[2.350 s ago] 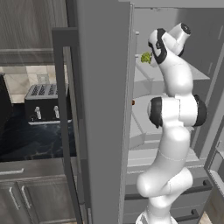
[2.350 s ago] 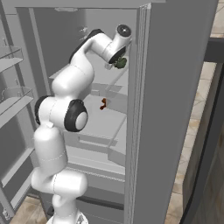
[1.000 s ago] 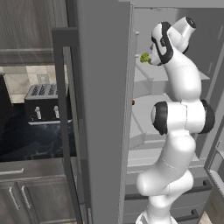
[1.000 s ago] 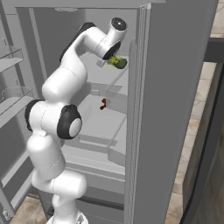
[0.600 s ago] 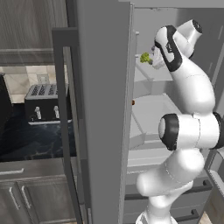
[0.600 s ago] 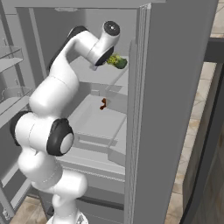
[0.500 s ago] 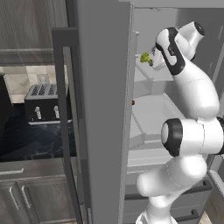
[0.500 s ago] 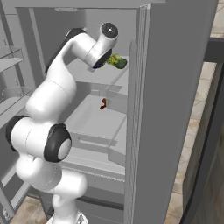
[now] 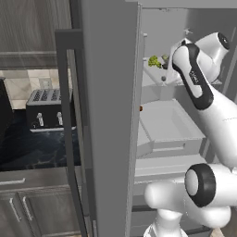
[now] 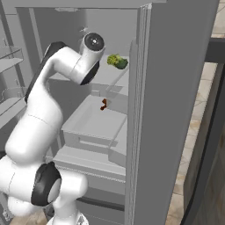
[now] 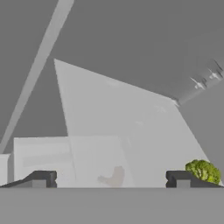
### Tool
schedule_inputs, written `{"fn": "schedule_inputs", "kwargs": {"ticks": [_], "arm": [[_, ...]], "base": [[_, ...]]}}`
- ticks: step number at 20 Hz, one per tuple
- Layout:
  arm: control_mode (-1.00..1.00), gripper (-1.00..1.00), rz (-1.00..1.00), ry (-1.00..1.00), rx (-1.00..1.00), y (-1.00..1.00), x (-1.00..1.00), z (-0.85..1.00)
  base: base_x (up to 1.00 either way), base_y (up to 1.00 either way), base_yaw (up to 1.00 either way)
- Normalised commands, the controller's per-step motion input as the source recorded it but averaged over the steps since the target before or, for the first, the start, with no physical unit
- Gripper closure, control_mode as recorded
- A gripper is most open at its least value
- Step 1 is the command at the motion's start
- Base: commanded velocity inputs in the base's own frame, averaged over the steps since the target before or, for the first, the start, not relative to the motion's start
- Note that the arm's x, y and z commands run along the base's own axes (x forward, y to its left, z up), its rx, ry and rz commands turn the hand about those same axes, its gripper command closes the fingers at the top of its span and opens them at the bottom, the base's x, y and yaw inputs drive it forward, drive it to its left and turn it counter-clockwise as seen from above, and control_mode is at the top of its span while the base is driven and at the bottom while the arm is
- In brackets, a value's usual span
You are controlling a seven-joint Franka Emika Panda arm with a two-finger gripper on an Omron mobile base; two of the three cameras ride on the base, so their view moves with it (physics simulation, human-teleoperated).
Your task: Transport the fish and broccoli to the fridge. Place the fish on the rack containing meat and place the broccoli on the rack containing the vegetable, ensuring meats and vegetables are on different racks.
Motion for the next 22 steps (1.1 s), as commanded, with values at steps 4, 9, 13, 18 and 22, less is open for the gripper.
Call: {"fn": "schedule_inputs", "kwargs": {"ticks": [4, 9, 13, 18, 22], "arm": [[-1.00, -1.00, -0.03, 0.05, 0.00, 0.22, -1.00, 0.00], [-1.00, -1.00, -0.02, 0.08, 0.00, 0.10, -0.99, 0.00], [-1.00, -1.00, 0.00, 0.03, 0.00, 0.00, -0.97, 0.02], [-1.00, -1.00, 0.00, 0.04, 0.00, 0.00, -0.83, 0.01], [-1.00, -1.00, 0.00, 0.08, -0.05, 0.06, -0.50, -0.01]], "base": [[0.00, 0.00, 0.00], [0.00, 0.00, 0.00], [0.00, 0.00, 0.00], [0.00, 0.00, 0.00], [0.00, 0.00, 0.00]]}}
